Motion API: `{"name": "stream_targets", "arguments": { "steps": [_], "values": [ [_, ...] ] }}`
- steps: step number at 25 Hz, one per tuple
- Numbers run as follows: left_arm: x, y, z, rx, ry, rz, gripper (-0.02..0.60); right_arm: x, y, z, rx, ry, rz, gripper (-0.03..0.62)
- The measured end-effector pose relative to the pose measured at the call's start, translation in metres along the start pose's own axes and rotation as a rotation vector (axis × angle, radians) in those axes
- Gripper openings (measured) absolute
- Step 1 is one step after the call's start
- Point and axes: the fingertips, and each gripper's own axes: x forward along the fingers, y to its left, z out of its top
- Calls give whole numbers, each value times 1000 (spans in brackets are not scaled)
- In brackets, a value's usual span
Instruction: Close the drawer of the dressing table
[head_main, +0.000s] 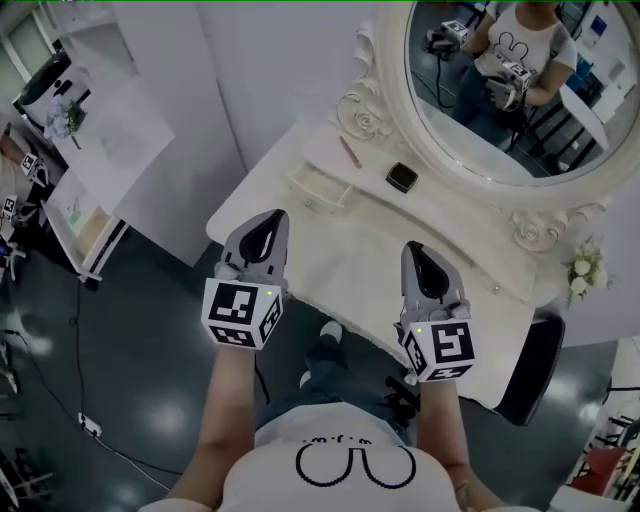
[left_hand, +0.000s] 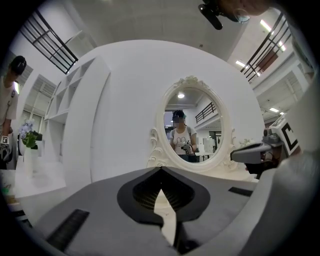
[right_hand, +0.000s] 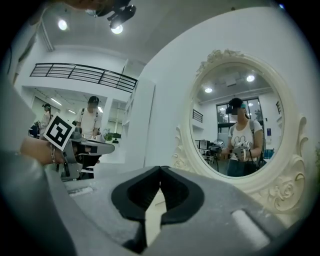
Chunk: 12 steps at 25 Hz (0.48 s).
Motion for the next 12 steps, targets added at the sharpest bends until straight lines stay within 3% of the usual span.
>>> {"name": "stream_targets", "arguments": {
  "steps": [5,12],
  "values": [
    [63,20,0,6,19,-2,-2,51,-32,-5,29,5,-10,2],
    [125,41,-6,-44,33,2,0,89,-68,-13,50,35,-29,2]
  ]
}}
